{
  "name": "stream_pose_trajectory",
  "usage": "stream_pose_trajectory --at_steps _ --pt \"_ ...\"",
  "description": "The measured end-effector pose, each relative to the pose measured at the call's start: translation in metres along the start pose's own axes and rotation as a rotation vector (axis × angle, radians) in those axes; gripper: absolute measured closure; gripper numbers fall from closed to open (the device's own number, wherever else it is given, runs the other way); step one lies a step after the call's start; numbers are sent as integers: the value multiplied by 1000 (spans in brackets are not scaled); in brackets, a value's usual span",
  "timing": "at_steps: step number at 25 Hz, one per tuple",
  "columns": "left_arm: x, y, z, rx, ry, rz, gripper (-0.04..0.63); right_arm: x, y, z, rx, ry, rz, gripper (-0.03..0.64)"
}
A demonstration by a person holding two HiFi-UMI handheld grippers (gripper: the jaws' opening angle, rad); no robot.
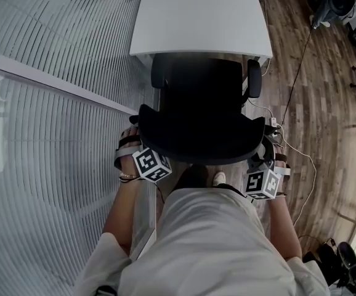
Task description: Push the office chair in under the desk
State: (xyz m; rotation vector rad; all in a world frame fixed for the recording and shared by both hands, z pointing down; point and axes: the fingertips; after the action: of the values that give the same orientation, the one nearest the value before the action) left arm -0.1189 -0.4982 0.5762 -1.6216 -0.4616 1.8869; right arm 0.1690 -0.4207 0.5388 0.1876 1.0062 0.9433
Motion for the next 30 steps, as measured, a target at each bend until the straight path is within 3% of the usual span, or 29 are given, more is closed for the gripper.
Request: stream_pose_trajectory --at_steps 14,30 --pt "-14 4 -5 -14 -35 -9 387 -23 -22 3 4 10 22 446" --pt "-38 41 -6 -49 -73 -7 387 -50 -42 -16 -22 42 42 448"
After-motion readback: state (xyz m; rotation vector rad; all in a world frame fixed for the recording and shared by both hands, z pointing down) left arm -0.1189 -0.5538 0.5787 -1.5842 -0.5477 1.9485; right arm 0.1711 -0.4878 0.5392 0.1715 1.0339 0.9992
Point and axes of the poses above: the fingertips, and each gripper's own axes: x backward along the fingers, y to its left, z out of its underside, and after that the axes turned 3 degrees about -z, right-handed
